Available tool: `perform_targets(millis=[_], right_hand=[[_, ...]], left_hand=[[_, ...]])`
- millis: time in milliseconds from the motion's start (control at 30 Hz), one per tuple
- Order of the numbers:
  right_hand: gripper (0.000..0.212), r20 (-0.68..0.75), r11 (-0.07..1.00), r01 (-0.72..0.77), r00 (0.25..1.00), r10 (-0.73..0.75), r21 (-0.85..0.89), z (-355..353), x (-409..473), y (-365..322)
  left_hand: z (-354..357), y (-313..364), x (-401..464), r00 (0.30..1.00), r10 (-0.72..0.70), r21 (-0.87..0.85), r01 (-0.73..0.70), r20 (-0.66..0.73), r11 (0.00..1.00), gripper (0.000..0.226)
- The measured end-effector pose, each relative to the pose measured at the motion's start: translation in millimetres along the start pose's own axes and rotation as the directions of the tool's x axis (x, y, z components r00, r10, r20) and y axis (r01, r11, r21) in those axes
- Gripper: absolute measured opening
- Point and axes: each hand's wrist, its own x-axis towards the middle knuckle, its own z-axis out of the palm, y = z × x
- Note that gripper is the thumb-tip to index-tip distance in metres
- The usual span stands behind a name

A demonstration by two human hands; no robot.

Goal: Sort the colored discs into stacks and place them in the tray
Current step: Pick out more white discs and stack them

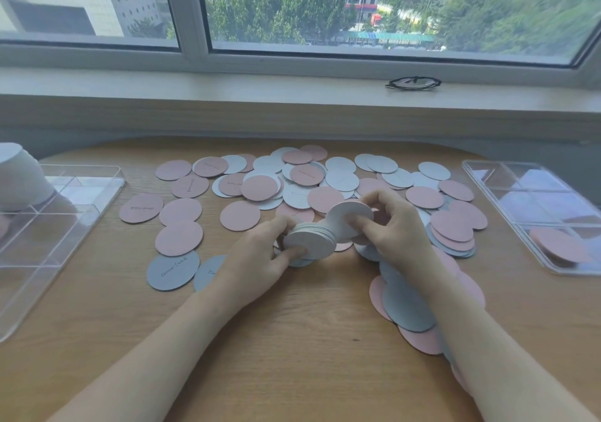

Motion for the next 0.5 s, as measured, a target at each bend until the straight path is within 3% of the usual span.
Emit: perform_targets(millis=[67,133,267,500], right_hand=[[0.016,-0.006,0.993,-0.024,1.000,0.025,0.111,4.2,-3.8,-4.3],[0.015,-0.001,0.994,-0.025,1.000,0.025,0.102,9.5,-6.1,-4.3],[0.010,0.143,0.984,-0.057,0.989,0.032,0.171,17.1,-7.1,-0.6],[0.019,0.282,0.998,0.026,0.959,-0.043,0.062,19.5,-8.1,5.6]], left_hand=[[0.5,0.2,-0.7,1.000,0.008,-0.005,-0.008,-0.005,1.000,0.019],[1.3,0.2,-0.7,1.000,0.004,-0.010,-0.004,-0.016,1.000,0.026],[0.6,0.7,-0.5,1.000,0.017,0.020,-0.017,-0.024,1.000,0.055],[0.5,0.9,0.4,0.998,0.048,0.041,-0.047,-0.028,0.998,0.022]])
